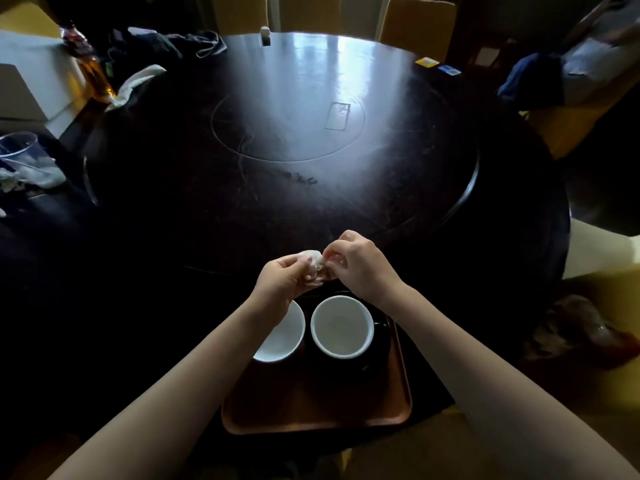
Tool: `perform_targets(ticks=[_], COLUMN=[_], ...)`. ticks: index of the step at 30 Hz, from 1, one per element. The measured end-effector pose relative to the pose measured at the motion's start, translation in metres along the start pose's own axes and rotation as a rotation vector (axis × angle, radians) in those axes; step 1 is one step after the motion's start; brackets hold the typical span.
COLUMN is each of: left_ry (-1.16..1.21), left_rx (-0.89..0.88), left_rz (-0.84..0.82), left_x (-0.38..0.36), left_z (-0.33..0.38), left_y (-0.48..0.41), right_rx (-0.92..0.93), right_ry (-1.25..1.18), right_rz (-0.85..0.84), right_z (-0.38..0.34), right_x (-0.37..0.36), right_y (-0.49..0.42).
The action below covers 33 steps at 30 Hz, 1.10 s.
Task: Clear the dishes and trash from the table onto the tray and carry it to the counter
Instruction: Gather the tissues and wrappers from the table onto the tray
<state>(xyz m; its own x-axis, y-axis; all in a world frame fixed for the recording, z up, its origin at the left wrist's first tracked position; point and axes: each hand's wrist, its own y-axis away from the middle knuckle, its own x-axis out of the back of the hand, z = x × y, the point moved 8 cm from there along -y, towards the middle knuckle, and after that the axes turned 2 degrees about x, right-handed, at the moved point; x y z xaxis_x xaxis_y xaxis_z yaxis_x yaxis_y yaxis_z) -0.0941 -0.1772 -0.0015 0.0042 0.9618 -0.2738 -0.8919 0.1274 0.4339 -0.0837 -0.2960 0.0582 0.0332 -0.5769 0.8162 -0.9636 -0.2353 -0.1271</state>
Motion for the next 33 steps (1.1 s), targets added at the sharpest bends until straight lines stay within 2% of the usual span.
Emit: perform_targets(ticks=[6,14,19,25,30,31,33], left_ry=[-0.023,-0.129,-0.245,-0.410,-0.808,-0.856,-0.951], left_rx=[0.069,0.071,0.099,0.117,0.010,-0.021,-0.082], left_rz=[0.006,-0.092,-0.034,0.098,0.163,0.158,0.159], left_x=[0.031,0.054,0.079,0.108,0.109,0.107,0.106], left_z=[-0.018,-0.051,-0.097,-0.137,-0.133,-0.132,-0.131], left_y=[0.033,0.079,0.096,0.102,0.101,0.102,0.102], right_rx=[-0.161,-0.303,-0.377,-0.402,-0.307,-0.289,-0.249], right_ry=[-0.202,-0.291,-0.276,-0.124,-0.056,-0.048,-0.042], right_rz=[-0.022,0.045,-0.005,-0.002,-0.213,-0.234,-0.167], right_z=[-0.010,-0.023,-0.021,-0.004,-0.003,-0.004,-0.005], right_x=[-0.018,-0.047,-0.080,-0.107,-0.139,-0.142,-0.138], right_y=[0.046,0.110,0.149,0.175,0.185,0.189,0.194])
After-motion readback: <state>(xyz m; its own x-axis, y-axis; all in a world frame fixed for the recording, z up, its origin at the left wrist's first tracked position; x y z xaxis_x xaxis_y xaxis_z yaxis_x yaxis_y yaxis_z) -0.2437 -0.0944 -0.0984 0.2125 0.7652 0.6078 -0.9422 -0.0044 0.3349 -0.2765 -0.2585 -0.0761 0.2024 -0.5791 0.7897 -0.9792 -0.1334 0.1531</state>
